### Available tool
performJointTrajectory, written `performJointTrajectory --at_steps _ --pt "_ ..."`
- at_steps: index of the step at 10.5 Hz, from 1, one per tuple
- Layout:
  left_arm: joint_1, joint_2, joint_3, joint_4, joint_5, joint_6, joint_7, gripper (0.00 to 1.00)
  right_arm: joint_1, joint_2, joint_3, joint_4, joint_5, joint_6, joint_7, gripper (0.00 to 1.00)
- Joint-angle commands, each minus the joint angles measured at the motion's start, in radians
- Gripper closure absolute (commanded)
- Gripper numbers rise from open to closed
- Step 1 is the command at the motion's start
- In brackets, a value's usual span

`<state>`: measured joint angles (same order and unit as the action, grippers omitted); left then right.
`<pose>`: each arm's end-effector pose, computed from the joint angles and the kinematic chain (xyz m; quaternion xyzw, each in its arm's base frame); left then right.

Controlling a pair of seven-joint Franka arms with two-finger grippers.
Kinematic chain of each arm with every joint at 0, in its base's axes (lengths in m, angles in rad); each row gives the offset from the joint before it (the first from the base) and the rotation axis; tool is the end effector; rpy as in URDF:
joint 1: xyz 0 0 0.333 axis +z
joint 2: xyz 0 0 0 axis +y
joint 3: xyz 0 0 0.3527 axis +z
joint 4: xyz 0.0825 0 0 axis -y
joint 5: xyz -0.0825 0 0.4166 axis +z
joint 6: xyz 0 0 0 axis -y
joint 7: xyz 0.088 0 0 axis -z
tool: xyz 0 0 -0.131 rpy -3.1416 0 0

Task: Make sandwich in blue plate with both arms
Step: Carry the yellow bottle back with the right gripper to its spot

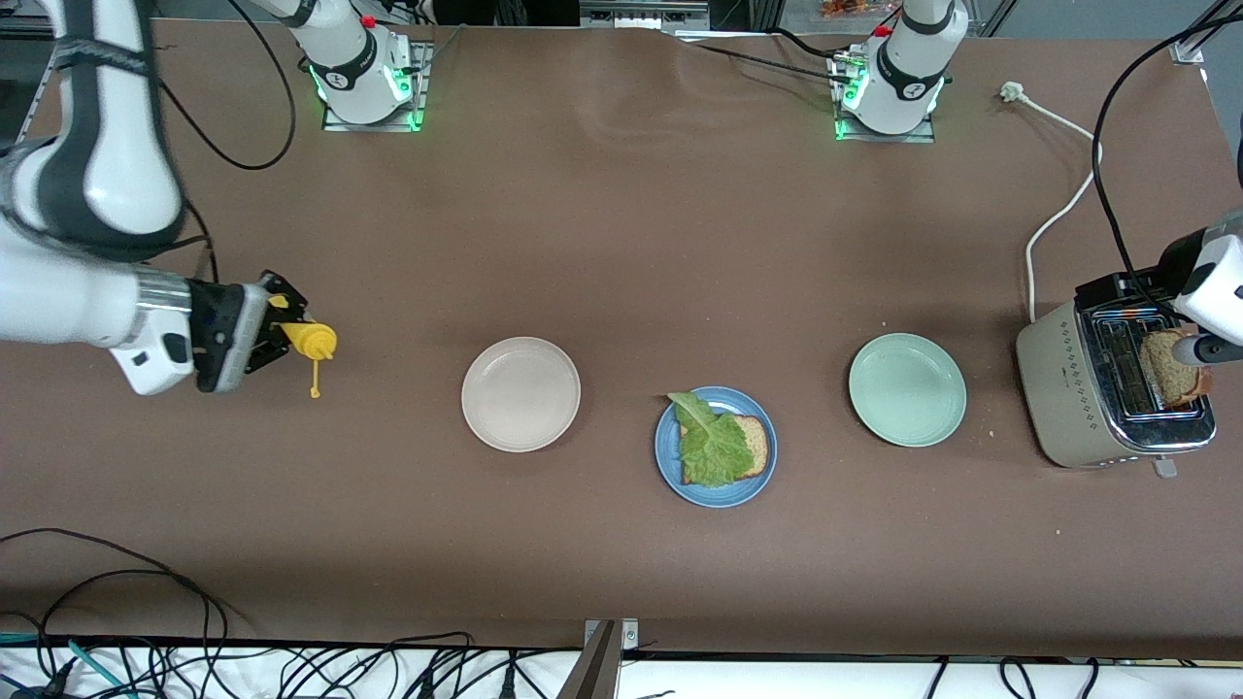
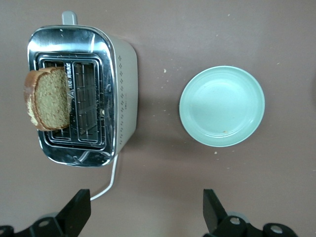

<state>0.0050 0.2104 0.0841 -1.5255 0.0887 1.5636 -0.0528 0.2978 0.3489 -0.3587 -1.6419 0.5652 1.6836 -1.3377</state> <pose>0.6399 0.0642 0.5306 -0.9927 -0.0669 0.0865 0.0514 0.6649 0.0473 0.4126 -0.8167 -0.5200 -0.0326 0.2481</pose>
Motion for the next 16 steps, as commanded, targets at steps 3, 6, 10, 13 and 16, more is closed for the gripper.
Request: performJointTrajectory --at_steps 3,6,10,13,16 --pt "0.098 0.070 -0.004 0.022 0.051 0.045 0.091 0.00 -0.230 0.146 0.024 -0.064 0.299 -0.141 -0.606 1.00" --pt "0.205 0.098 -0.004 0.022 0.052 0.101 0.211 0.00 -0.305 0.278 0.026 -0.061 0.453 -0.261 -0.868 1.00" --pt "0.294 0.180 -0.004 0.021 0.052 0.199 0.307 0.00 -0.338 0.380 0.027 -0.053 0.535 -0.344 -1.105 1.00" --pt "0.319 0.231 -0.006 0.018 0.051 0.257 0.311 0.00 -0.377 0.444 0.029 -0.053 0.536 -0.393 -1.143 1.00" --pt "0.328 0.260 -0.006 0.016 0.051 0.314 0.311 0.00 -0.393 0.479 0.029 -0.052 0.536 -0.398 -1.173 1.00"
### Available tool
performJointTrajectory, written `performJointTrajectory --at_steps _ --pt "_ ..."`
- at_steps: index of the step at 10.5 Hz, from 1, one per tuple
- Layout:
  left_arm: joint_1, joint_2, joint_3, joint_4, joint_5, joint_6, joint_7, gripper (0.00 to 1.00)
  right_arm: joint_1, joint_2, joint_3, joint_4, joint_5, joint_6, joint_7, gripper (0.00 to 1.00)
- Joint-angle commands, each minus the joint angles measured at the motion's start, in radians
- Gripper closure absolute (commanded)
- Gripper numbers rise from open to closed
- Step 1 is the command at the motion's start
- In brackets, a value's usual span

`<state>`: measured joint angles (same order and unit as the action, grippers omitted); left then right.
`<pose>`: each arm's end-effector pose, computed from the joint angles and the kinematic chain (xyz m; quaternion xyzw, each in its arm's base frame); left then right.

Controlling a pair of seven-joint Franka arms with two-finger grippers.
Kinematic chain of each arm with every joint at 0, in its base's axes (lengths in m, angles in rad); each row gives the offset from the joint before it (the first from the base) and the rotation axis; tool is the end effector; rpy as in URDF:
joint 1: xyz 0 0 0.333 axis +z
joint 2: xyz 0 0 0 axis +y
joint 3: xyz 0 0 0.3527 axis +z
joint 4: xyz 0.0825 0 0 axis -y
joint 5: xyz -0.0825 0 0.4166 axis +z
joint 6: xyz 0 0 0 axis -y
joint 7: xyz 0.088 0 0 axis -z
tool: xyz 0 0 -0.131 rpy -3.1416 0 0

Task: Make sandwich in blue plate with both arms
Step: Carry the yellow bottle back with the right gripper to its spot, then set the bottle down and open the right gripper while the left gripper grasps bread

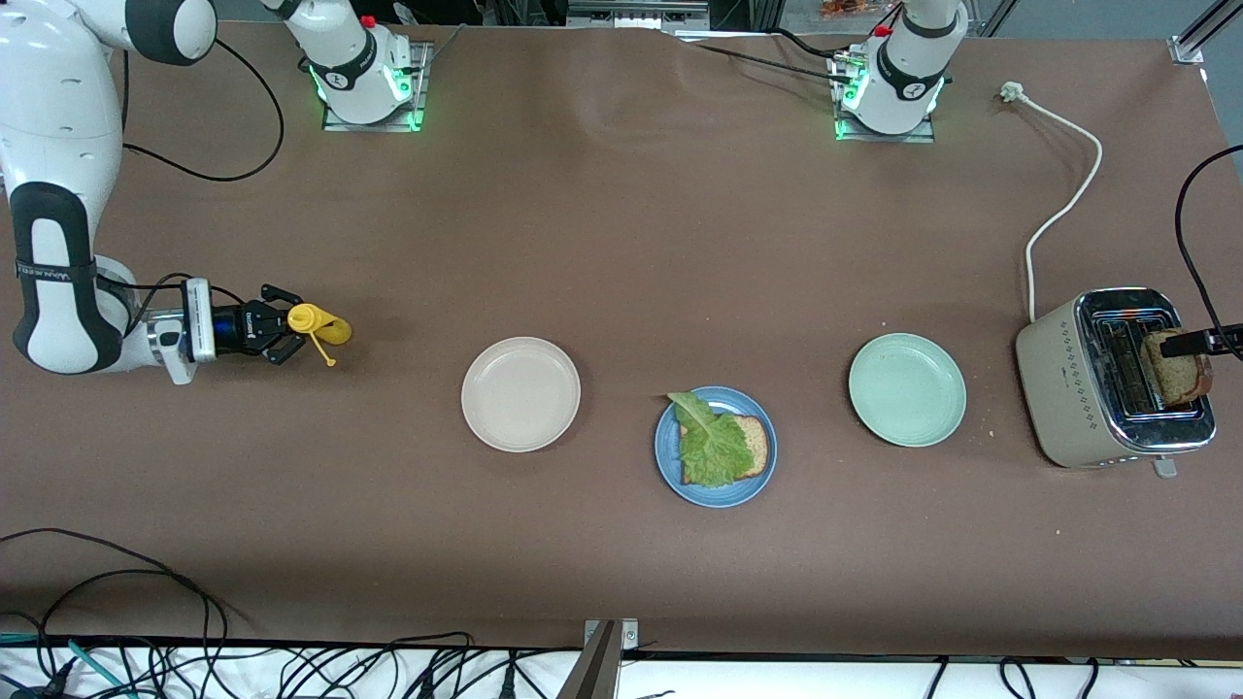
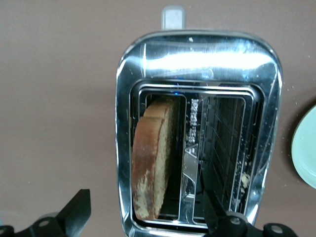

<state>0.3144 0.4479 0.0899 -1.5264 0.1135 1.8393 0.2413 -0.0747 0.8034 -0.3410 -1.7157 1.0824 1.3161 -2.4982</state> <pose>0.6537 0.2832 0.3880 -0.9933 -0.0593 0.0864 0.0483 0.5972 -0.1042 0.1361 -0.5532 -0.5774 -0.3182 0.5092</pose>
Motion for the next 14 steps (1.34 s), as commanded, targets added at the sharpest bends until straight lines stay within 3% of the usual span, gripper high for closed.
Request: performJointTrajectory --at_steps 1,2,4,5,6,8,9,11,12,13,14 --pt "0.020 0.026 -0.012 0.017 0.026 0.041 0.016 0.00 -0.025 0.036 0.011 0.024 0.019 -0.029 -0.018 1.00" --pt "0.022 0.028 -0.012 0.017 0.026 0.041 0.016 0.00 -0.025 0.045 0.013 0.025 0.021 -0.028 -0.025 1.00" --pt "0.029 0.038 -0.012 0.014 0.026 0.041 0.016 0.14 -0.025 0.045 0.013 0.025 0.022 -0.029 -0.024 1.00" --pt "0.032 0.041 -0.012 0.015 0.026 0.041 0.016 0.26 -0.025 0.045 0.013 0.025 0.022 -0.029 -0.013 0.80" --pt "0.031 0.041 -0.012 0.017 0.028 0.041 0.019 0.39 -0.025 0.045 0.013 0.025 0.022 -0.029 -0.007 0.66" --pt "0.029 0.041 -0.012 0.017 0.028 0.040 0.021 0.84 -0.025 0.046 0.013 0.036 0.022 -0.029 0.001 0.50" --pt "0.029 0.040 -0.013 0.017 0.028 0.040 0.033 0.96 -0.025 0.046 0.013 0.039 0.021 -0.031 0.024 0.44" --pt "0.026 0.032 -0.015 0.022 0.028 0.037 0.038 1.00 -0.030 0.045 0.011 0.053 0.016 -0.031 0.048 0.24" --pt "0.029 0.026 -0.015 0.023 0.026 0.032 0.047 1.00 -0.048 0.045 0.011 0.060 0.008 -0.029 0.083 0.08" --pt "0.029 0.008 -0.016 0.023 0.026 0.029 0.043 1.00 -0.059 0.046 0.010 0.073 -0.007 -0.031 0.094 0.01" --pt "0.026 -0.012 -0.018 0.023 0.028 0.011 0.041 1.00 -0.080 0.045 0.008 0.082 -0.031 -0.031 0.111 0.00"
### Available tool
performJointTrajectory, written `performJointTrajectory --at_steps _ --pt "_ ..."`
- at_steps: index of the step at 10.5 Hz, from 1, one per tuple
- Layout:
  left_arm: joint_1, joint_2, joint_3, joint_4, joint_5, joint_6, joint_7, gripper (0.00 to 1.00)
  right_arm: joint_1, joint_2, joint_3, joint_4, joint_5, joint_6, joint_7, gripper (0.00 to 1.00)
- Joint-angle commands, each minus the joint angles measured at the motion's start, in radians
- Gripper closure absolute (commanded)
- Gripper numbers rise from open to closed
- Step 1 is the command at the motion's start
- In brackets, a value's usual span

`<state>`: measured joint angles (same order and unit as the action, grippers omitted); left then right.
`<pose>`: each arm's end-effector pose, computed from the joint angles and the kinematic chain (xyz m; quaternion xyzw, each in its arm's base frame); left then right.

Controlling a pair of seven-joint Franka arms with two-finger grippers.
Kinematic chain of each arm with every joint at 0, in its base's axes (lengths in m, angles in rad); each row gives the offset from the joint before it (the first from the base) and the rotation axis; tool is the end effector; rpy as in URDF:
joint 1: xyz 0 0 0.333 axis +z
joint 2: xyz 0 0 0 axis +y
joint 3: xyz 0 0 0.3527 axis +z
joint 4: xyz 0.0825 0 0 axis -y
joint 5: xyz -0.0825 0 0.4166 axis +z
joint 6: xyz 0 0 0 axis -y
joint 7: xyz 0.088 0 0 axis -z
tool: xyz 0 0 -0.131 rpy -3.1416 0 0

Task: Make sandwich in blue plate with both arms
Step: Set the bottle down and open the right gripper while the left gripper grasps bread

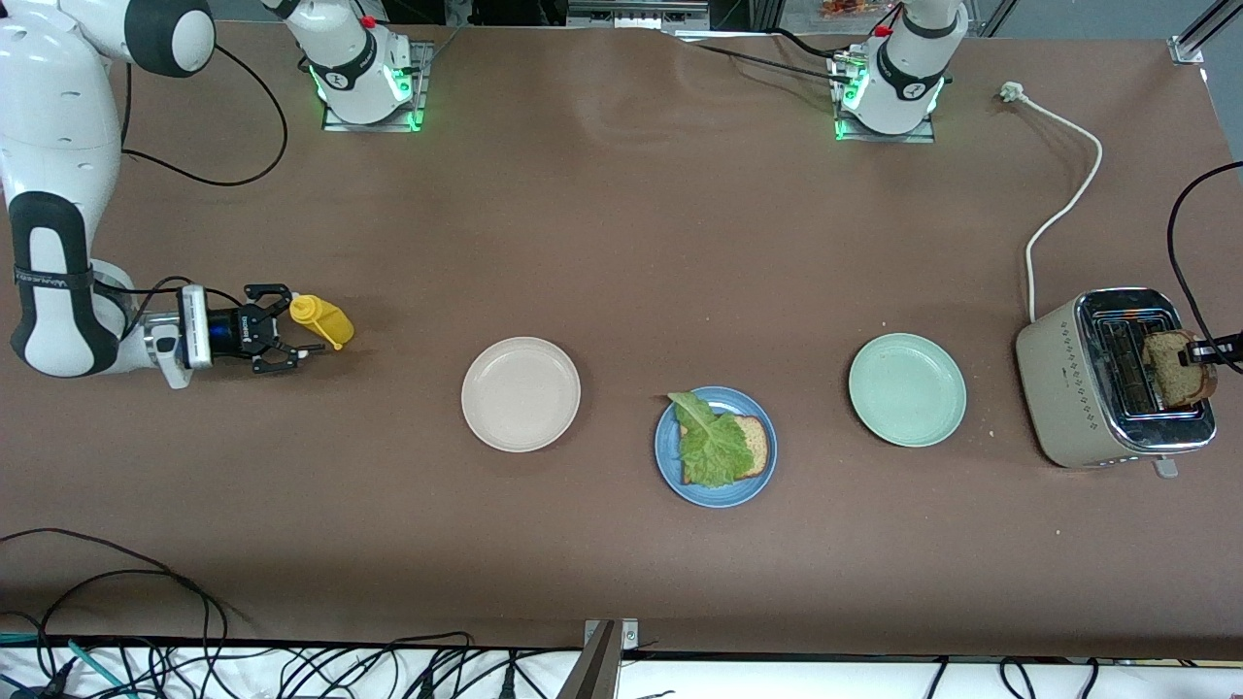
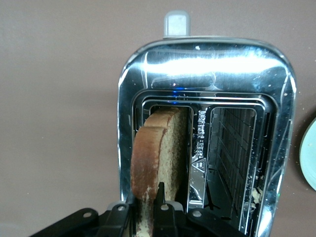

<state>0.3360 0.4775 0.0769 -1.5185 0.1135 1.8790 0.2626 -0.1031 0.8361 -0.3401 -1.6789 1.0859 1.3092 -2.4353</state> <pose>0.6592 0.2926 0.3731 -0.9945 -0.0513 0.0780 0.0476 0.6009 -0.1211 0.1275 -0.5763 -0.5545 -0.3069 0.5160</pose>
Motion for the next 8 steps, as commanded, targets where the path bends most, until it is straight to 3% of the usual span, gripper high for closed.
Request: performJointTrajectory --at_steps 1,4,8 --pt "0.003 -0.063 -0.008 0.017 0.028 -0.061 0.020 1.00 -0.073 0.012 0.007 0.069 -0.066 -0.024 0.076 0.00" --pt "-0.003 -0.161 -0.017 0.033 0.028 -0.182 0.020 1.00 -0.153 0.005 0.006 0.203 -0.210 -0.057 0.236 0.00" --pt "-0.043 -0.174 -0.017 0.214 0.026 -0.406 0.020 1.00 -0.155 -0.044 -0.017 0.388 -0.302 -0.097 0.587 0.00"
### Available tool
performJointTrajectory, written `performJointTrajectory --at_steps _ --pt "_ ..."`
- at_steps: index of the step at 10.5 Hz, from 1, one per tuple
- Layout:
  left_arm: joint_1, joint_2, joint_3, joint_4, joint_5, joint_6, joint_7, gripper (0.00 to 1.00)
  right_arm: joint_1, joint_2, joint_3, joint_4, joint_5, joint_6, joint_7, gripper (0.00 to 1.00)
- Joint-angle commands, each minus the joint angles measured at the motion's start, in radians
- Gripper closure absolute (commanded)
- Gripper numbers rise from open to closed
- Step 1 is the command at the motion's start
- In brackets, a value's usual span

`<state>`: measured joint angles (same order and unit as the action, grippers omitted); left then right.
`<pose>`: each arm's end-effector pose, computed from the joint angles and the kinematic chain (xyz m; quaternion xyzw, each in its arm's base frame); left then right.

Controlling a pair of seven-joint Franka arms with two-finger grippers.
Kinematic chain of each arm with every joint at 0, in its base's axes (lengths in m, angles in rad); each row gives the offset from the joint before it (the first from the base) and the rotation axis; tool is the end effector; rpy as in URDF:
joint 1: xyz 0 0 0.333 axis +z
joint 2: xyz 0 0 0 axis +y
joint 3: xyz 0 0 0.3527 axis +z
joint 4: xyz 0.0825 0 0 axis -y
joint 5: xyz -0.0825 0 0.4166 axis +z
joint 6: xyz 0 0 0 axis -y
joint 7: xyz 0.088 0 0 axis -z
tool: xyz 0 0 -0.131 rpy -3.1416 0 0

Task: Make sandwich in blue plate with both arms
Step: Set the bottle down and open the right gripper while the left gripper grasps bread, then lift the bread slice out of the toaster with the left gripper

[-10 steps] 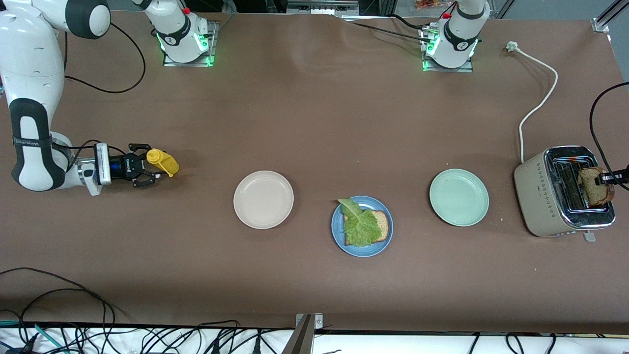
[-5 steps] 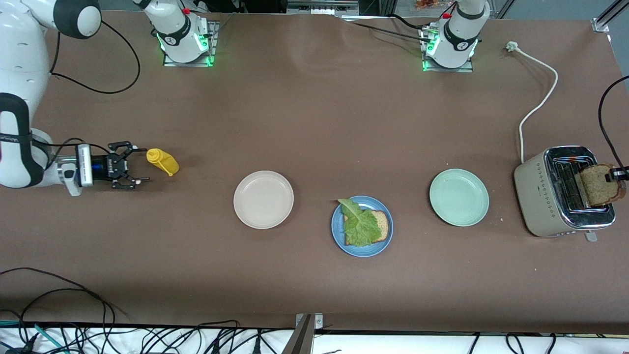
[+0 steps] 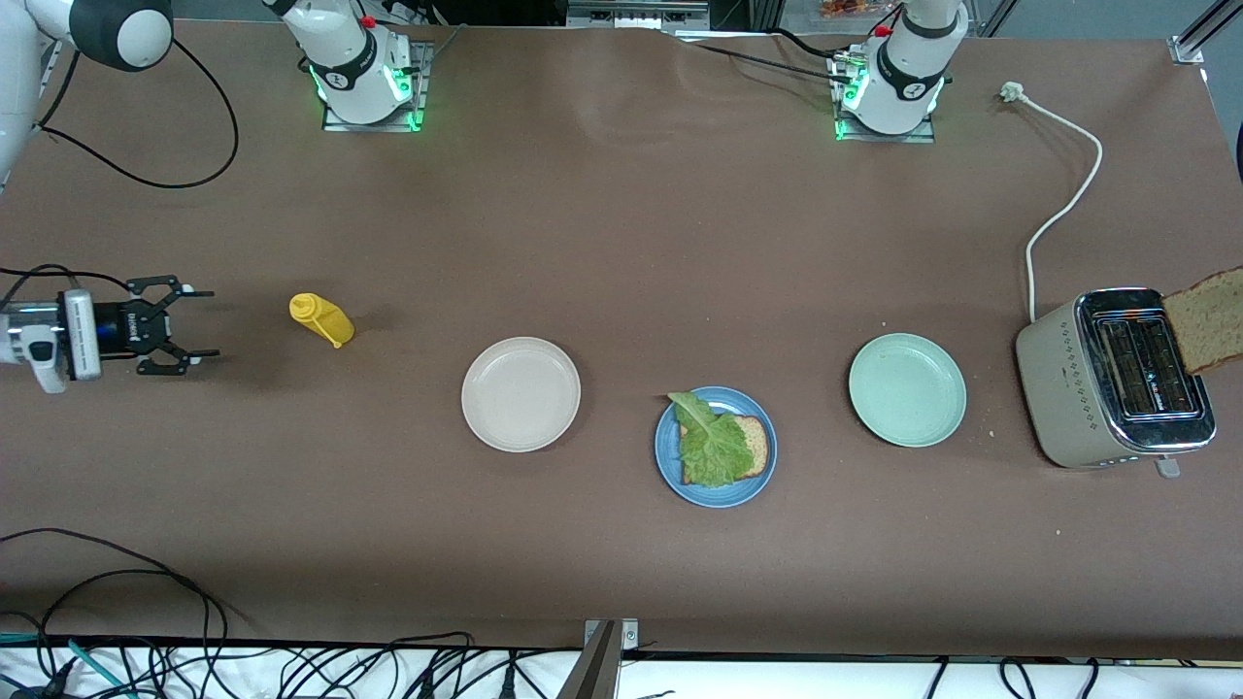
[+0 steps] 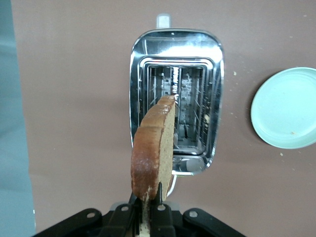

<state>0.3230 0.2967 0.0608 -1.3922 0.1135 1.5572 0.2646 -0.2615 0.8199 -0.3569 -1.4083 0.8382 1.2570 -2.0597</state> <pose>0.6228 0.2618 0.5390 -0.9941 -0.0556 0.0829 0.0413 0.6261 -0.2532 0.2133 -0.6954 -0.5185 -0.1687 0.4681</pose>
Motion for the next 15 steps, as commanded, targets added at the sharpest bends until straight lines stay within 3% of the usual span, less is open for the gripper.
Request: performJointTrajectory --at_steps 1,3,7,9,12,15 --pt "-0.050 0.007 -0.001 0.102 0.026 -0.095 0.018 1.00 0.008 -0.030 -0.002 0.200 -0.057 -0.056 0.337 0.00" --pt "-0.088 0.001 -0.001 0.105 0.022 -0.098 0.018 1.00 0.034 -0.057 0.001 0.303 -0.096 -0.059 0.571 0.00" --pt "-0.248 -0.010 0.010 0.088 -0.021 -0.098 0.007 1.00 0.201 -0.221 -0.001 0.310 -0.226 -0.057 1.150 0.00" --pt "-0.254 -0.016 0.010 0.055 -0.185 -0.091 -0.045 1.00 0.247 -0.254 0.007 0.310 -0.263 -0.059 1.456 0.00" --pt "-0.338 0.001 0.010 0.030 -0.305 -0.082 -0.206 1.00 0.418 -0.310 0.001 0.310 -0.468 -0.045 1.652 0.00" --pt "-0.401 0.070 0.010 -0.004 -0.528 0.003 -0.258 1.00 0.522 -0.326 0.001 0.310 -0.586 -0.044 1.782 0.00"
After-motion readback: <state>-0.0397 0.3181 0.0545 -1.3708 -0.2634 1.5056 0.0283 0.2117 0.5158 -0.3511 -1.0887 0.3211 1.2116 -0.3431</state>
